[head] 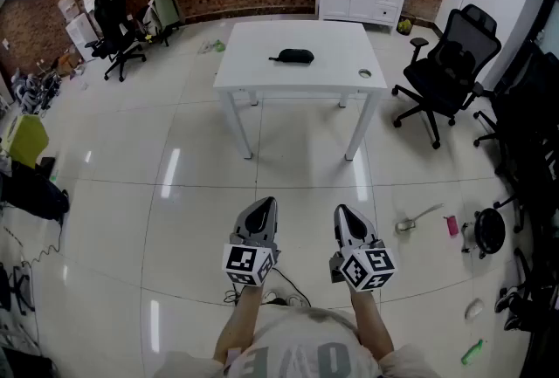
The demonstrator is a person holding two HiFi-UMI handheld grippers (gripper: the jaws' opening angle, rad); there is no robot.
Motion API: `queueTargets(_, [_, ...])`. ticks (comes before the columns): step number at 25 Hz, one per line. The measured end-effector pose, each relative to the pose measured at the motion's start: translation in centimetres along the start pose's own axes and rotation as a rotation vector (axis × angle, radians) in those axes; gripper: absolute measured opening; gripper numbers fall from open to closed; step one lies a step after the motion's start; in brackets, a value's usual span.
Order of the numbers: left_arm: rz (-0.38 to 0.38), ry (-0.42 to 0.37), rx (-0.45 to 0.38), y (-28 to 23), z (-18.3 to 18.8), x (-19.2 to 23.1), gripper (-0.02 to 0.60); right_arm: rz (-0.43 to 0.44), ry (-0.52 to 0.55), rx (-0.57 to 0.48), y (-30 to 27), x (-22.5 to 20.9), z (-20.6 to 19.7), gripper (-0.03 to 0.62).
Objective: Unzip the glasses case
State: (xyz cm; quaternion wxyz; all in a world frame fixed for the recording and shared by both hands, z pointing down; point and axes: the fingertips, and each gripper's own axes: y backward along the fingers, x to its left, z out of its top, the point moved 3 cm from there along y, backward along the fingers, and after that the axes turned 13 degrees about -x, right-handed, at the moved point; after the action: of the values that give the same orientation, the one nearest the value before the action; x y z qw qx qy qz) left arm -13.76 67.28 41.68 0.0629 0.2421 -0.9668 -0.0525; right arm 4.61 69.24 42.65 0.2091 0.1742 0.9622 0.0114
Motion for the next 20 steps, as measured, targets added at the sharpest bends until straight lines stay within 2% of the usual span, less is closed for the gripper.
queueTargets(5, [0.011, -0.013, -0.022, -2.7, -0.2, 1.7, -0.008, 0.004, 0.034, -0.008, -2.9, -2.6, 0.5, 0.000])
queueTargets(9, [0.064, -0.001, -0.025, -5.1, -1.1, 5.5, -0.008, -0.007, 0.036, 0.025, -5.8, -4.0, -0.8, 0.000])
queueTargets(11, [0.064, 0.005, -0.030, -7.9, -2.4, 7.5, -0.008, -0.016, 0.048, 0.030, -8.3, -5.5, -1.9, 0.000])
queueTargets(15, [0.041, 0.027, -0.018, -17.0, -5.2, 12.6, -0.008, -0.031, 0.054, 0.035, -17.2, -9.3, -3.4, 0.000])
queueTargets(20, [-0.016, 0.019, -0.026, -32.7, -4.9, 20.4, -0.008, -0.029, 0.097, 0.012, -34.1, -13.4, -0.8, 0.000])
